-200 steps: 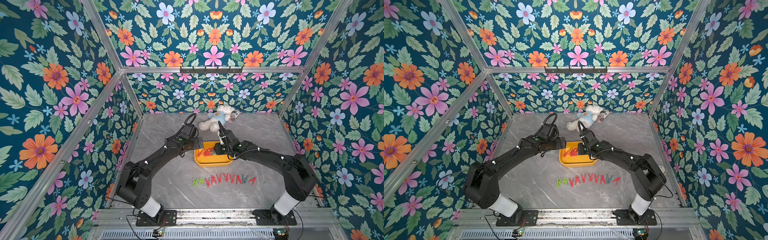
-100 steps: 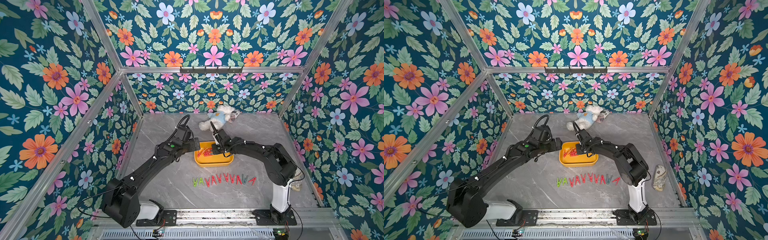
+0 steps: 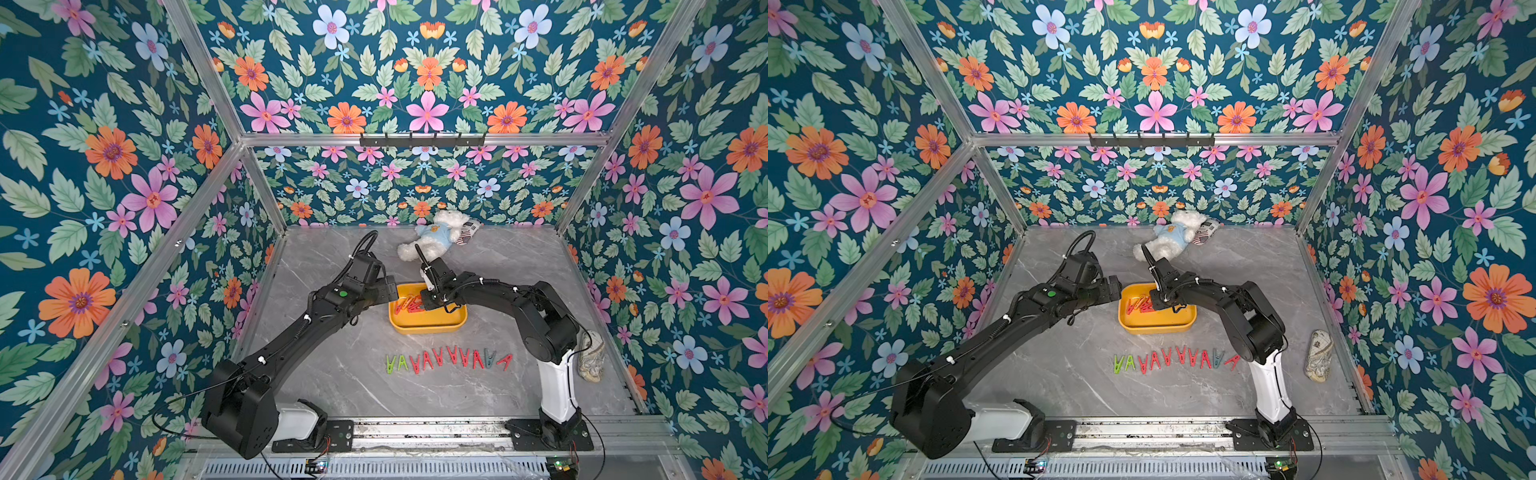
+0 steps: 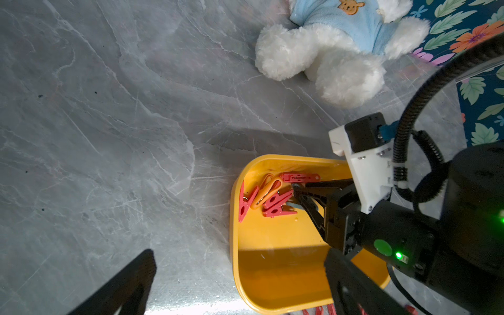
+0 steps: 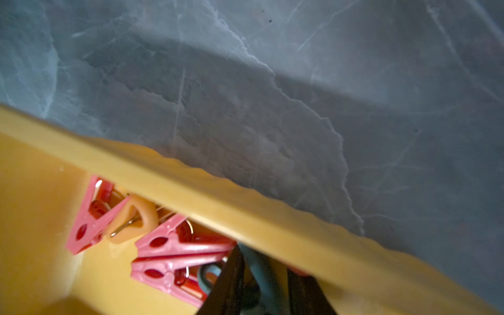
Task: Take the clothespins out of the storage box
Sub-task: Pick up the clothespin from the storage box, then place the clothespin at the center of the board.
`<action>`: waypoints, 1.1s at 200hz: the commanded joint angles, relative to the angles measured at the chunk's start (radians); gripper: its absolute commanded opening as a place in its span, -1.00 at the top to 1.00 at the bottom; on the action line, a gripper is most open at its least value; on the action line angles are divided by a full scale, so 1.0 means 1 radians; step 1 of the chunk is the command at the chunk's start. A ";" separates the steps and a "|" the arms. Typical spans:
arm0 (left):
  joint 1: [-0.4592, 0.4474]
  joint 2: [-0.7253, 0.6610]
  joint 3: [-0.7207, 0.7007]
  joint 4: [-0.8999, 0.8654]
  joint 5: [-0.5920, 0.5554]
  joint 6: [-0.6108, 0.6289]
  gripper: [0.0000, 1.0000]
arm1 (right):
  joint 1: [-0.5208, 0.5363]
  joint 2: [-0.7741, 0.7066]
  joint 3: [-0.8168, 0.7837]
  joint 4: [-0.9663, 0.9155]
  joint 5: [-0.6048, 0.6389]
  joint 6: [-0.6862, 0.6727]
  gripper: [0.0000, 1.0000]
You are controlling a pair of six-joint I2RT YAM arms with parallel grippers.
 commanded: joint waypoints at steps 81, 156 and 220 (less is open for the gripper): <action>0.000 0.005 -0.002 -0.006 -0.006 -0.004 -0.99 | 0.019 -0.029 -0.014 -0.001 0.015 0.008 0.82; 0.000 0.004 -0.014 0.024 0.029 0.011 -0.99 | 0.019 -0.243 -0.131 -0.012 0.059 0.126 0.99; 0.000 0.007 -0.021 0.061 0.085 0.031 -0.99 | -0.007 -0.513 -0.321 -0.066 0.162 0.306 0.99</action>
